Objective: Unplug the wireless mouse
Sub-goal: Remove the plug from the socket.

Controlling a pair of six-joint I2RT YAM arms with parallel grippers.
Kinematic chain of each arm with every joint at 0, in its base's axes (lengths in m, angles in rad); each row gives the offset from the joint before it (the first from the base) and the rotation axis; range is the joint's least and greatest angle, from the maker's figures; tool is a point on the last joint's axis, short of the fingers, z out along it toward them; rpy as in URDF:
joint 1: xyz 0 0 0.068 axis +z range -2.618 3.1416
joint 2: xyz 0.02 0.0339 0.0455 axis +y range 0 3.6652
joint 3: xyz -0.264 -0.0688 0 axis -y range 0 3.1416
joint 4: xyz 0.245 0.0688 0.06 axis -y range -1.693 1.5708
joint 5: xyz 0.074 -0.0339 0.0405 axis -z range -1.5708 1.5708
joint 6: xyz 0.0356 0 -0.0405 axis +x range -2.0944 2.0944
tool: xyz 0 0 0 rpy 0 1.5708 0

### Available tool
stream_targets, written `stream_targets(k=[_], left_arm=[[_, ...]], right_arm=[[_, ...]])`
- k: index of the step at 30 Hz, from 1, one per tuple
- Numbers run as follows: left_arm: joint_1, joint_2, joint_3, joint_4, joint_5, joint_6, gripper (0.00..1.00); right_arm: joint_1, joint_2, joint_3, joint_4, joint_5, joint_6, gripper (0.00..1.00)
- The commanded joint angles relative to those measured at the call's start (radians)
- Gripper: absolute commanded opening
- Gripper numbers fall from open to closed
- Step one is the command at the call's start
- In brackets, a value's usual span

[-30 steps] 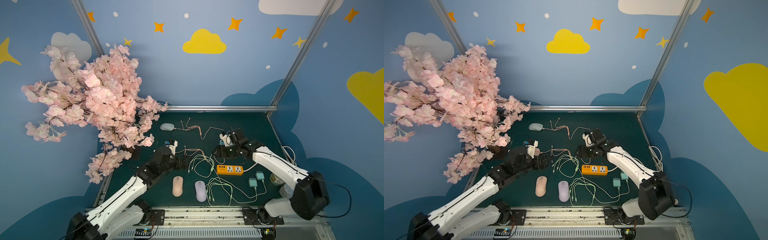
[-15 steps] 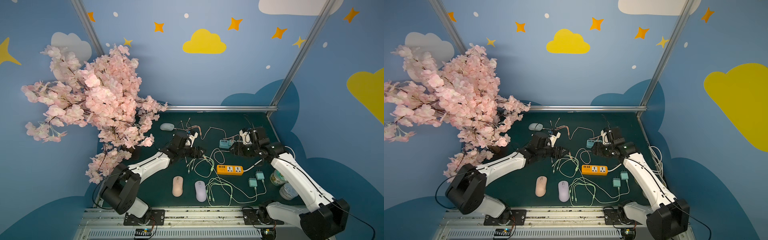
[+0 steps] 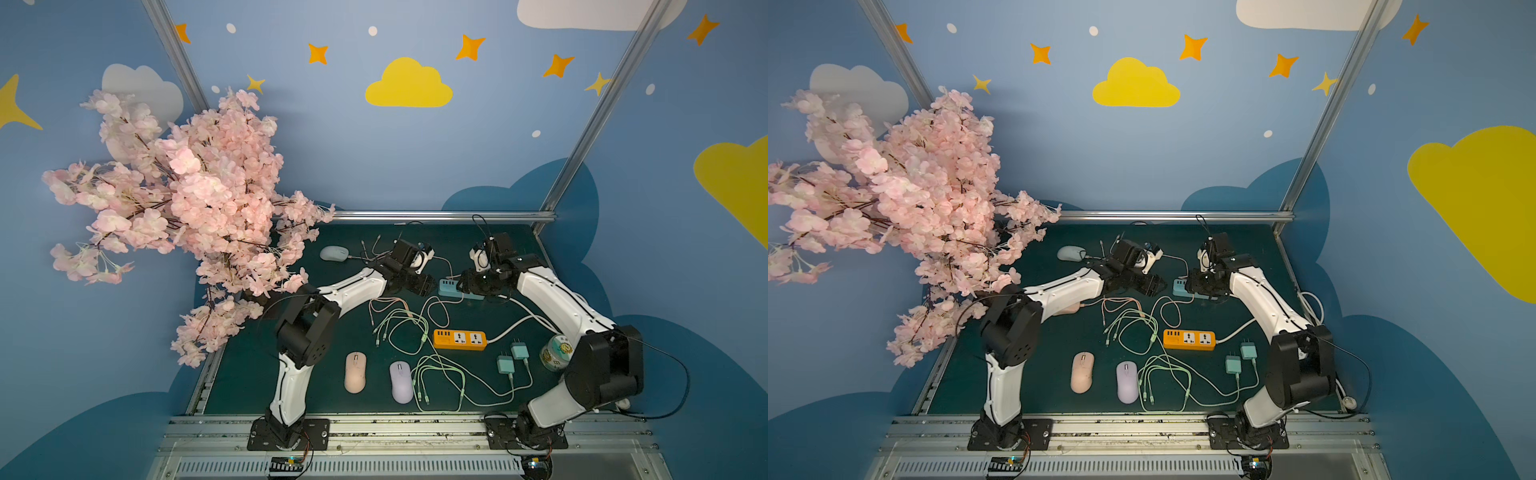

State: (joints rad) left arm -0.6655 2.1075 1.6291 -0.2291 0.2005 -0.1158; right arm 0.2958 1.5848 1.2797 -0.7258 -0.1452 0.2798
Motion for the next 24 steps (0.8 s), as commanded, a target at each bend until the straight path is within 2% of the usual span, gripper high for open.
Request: stream_targets(k=[1, 6, 10, 14, 24], left_arm=[[-0.023, 0.119, 0.151, -0.179, -0.048, 0.103, 0.71], [-0.032, 0.283, 0.400, -0.328, -0.080, 0.140, 0.71], [-0.033, 0.351, 0.493, -0.377, -0.106, 0.163, 0.71], [-0.032, 0.385, 0.535, -0.409, -0.129, 0.165, 0.72], [-0.031, 0.313, 0.486, -0.334, -0.086, 0.149, 0.74]], right_arm=[[-0.004, 0.031, 0.038, 0.019, 0.089, -0.030, 0.70], [-0.004, 0.100, 0.049, 0.081, 0.098, -0.032, 0.67], [0.003, 0.144, 0.058, 0.128, 0.117, -0.027, 0.60], [0.013, 0.173, 0.059, 0.167, 0.143, -0.027, 0.59], [0.042, 0.184, 0.056, 0.228, 0.272, -0.009, 0.66]])
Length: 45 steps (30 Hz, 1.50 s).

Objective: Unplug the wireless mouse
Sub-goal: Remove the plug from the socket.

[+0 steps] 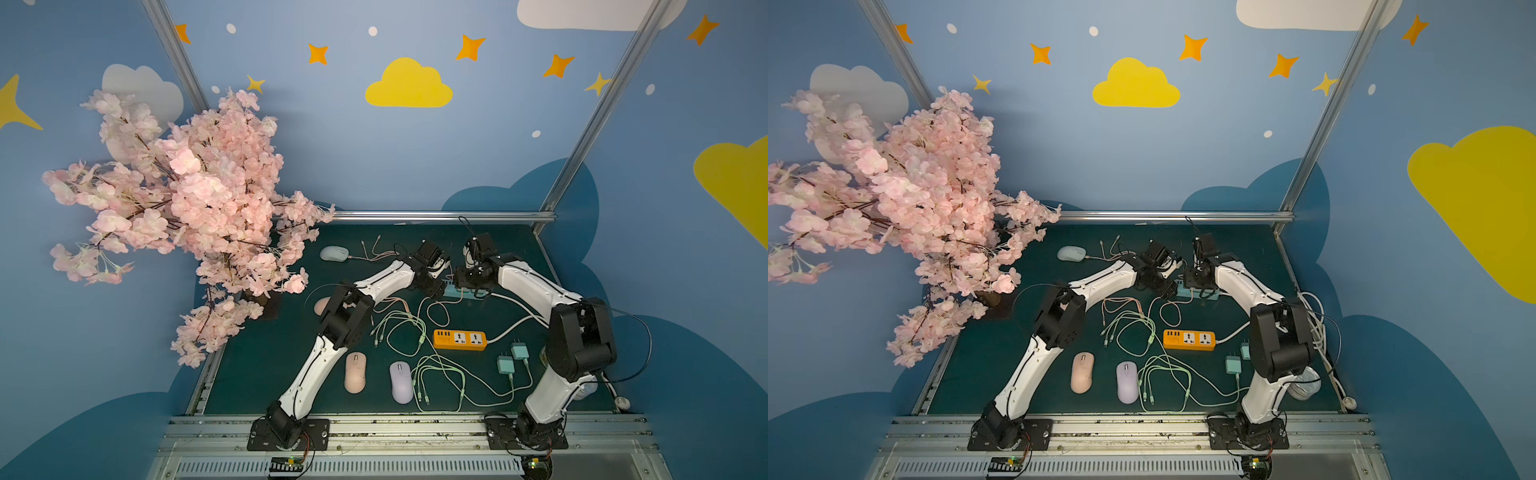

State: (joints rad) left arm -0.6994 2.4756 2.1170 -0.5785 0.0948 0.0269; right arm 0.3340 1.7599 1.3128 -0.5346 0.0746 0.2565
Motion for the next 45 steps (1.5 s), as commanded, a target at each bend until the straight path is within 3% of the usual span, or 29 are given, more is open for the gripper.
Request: stream_targets(k=[1, 13, 19, 21, 31, 36, 39, 45], left_arm=[[0.003, -0.055, 0.000, 0.022, 0.020, 0.012, 0.75], [0.007, 0.152, 0.269, -0.158, -0.013, 0.045, 0.75], [0.004, 0.138, 0.222, -0.143, -0.018, 0.061, 0.75], [0.003, 0.135, 0.211, -0.142, -0.020, 0.061, 0.75], [0.000, 0.131, 0.195, -0.149, -0.038, 0.066, 0.75], [-0.002, 0.128, 0.196, -0.153, -0.047, 0.065, 0.75], [-0.006, 0.132, 0.202, -0.159, -0.057, 0.073, 0.75], [-0.008, 0.134, 0.202, -0.170, -0.072, 0.071, 0.75]], right_arm=[[0.003, 0.011, 0.022, 0.043, 0.053, 0.017, 0.66], [0.006, 0.068, 0.003, 0.124, 0.039, 0.034, 0.61], [0.006, 0.094, 0.004, 0.134, 0.064, 0.035, 0.57], [0.005, 0.097, -0.002, 0.139, 0.075, 0.039, 0.54], [0.007, 0.090, -0.005, 0.149, 0.069, 0.044, 0.17], [0.015, 0.051, -0.007, 0.146, 0.072, 0.033, 0.05], [0.023, 0.026, -0.007, 0.140, 0.081, 0.027, 0.00], [0.032, -0.003, -0.010, 0.130, 0.097, 0.027, 0.00]])
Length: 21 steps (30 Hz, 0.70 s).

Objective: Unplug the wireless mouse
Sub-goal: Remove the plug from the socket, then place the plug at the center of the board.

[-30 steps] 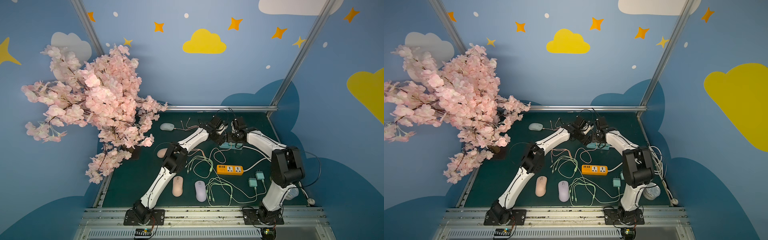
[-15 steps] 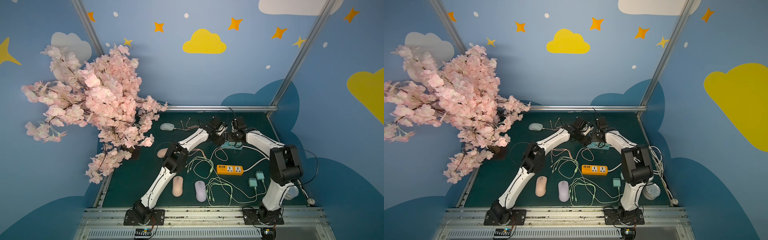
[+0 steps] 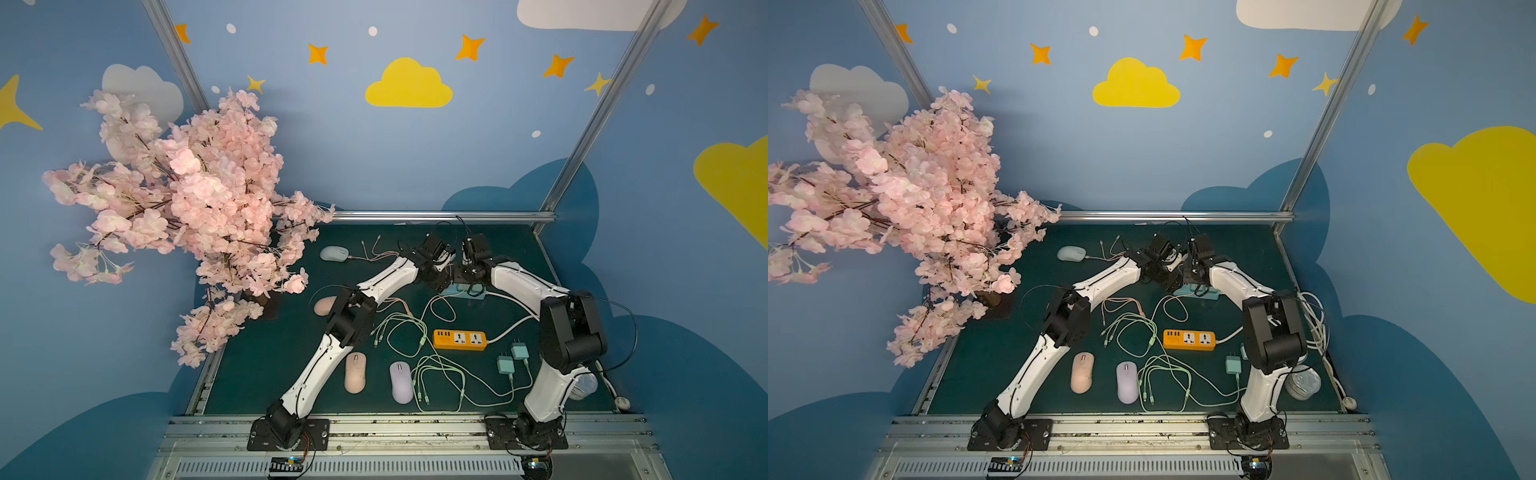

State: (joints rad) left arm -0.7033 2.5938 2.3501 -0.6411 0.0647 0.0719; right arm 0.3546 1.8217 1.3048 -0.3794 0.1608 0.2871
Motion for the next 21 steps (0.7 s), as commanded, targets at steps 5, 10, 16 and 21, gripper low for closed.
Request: stream_targets(k=[5, 10, 16, 21], left_arm=[[-0.007, 0.016, -0.030, -0.112, -0.045, 0.026, 0.75], [-0.008, 0.016, -0.030, -0.114, -0.052, 0.025, 0.75], [-0.007, 0.016, -0.017, -0.120, -0.055, 0.012, 0.76], [-0.007, -0.029, -0.011, -0.124, 0.047, -0.018, 0.78]], right_arm=[[0.015, -0.087, -0.010, -0.029, 0.024, -0.002, 0.00], [0.017, -0.115, -0.016, -0.038, 0.037, -0.005, 0.00], [0.042, -0.222, -0.089, -0.092, -0.002, 0.036, 0.00], [0.043, -0.346, -0.234, -0.126, -0.068, 0.081, 0.01]])
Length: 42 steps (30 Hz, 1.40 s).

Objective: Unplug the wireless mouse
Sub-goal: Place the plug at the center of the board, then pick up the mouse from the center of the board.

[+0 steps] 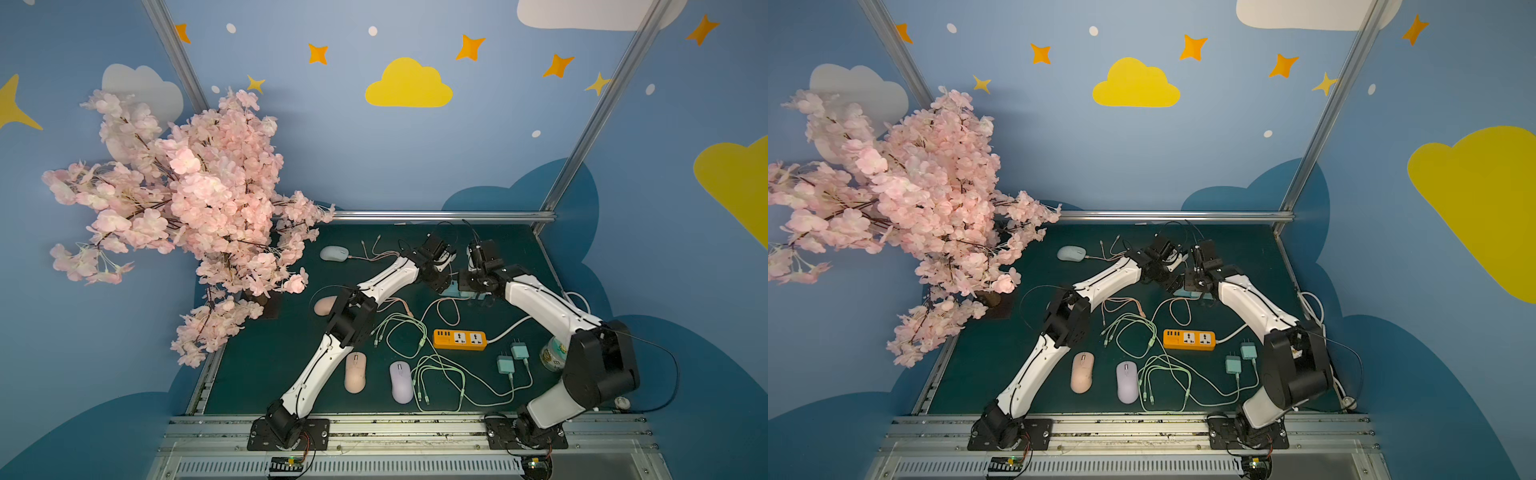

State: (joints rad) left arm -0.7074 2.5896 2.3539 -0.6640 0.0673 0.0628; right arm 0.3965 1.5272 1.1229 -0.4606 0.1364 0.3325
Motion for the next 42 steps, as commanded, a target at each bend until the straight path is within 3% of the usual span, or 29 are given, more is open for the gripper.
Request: stream_targets(k=[1, 3, 6, 8, 10, 14, 19, 21, 23, 25, 27, 30, 33, 37, 42], left_arm=[[-0.003, -0.044, -0.025, -0.092, 0.070, -0.018, 0.78], [-0.003, -0.087, -0.056, -0.069, 0.106, -0.033, 0.79], [0.005, -0.156, -0.107, -0.039, 0.159, -0.067, 0.80], [0.015, -0.200, -0.142, -0.026, 0.233, -0.097, 0.81], [0.032, -0.242, -0.178, -0.018, 0.289, -0.127, 0.81], [0.060, -0.358, -0.328, 0.042, 0.338, -0.169, 0.81], [0.063, -0.536, -0.585, 0.107, 0.261, -0.192, 0.81], [0.063, -0.624, -0.715, 0.148, 0.217, -0.209, 0.81], [0.065, -0.731, -0.889, 0.217, 0.114, -0.242, 0.82], [0.083, -0.847, -1.063, 0.284, 0.026, -0.294, 0.84], [0.126, -0.947, -1.216, 0.327, -0.010, -0.359, 0.84], [0.206, -1.116, -1.399, 0.352, -0.007, -0.445, 0.84], [0.259, -1.324, -1.524, 0.363, 0.008, -0.497, 0.86], [0.293, -1.528, -1.527, 0.273, 0.037, -0.464, 0.89], [0.320, -1.578, -1.379, 0.081, 0.065, -0.253, 0.89]], right_arm=[[0.000, -0.071, -0.080, -0.045, -0.068, 0.036, 0.12], [-0.005, -0.094, -0.113, -0.050, -0.083, 0.028, 0.24], [-0.020, -0.112, -0.125, -0.068, -0.085, 0.017, 0.35], [-0.035, -0.131, -0.116, -0.080, -0.105, 0.010, 0.49], [-0.041, -0.157, -0.098, -0.100, -0.104, -0.002, 0.54], [-0.051, -0.223, -0.082, -0.134, -0.087, -0.034, 0.54], [-0.069, -0.267, -0.081, -0.176, -0.114, -0.059, 0.55], [-0.075, -0.275, -0.078, -0.176, -0.204, -0.074, 0.54], [-0.064, -0.258, -0.071, -0.146, -0.410, -0.100, 0.53], [-0.019, -0.203, -0.046, -0.130, -0.566, -0.090, 0.52], [0.076, -0.122, 0.003, -0.125, -0.616, -0.091, 0.49], [0.209, 0.021, 0.091, -0.095, -0.631, -0.129, 0.45], [0.234, 0.196, 0.184, -0.022, -0.786, -0.171, 0.44], [0.264, 0.428, 0.423, -0.154, -0.778, -0.361, 0.42], [0.282, 0.643, 0.656, -0.242, -0.724, -0.468, 0.41]])
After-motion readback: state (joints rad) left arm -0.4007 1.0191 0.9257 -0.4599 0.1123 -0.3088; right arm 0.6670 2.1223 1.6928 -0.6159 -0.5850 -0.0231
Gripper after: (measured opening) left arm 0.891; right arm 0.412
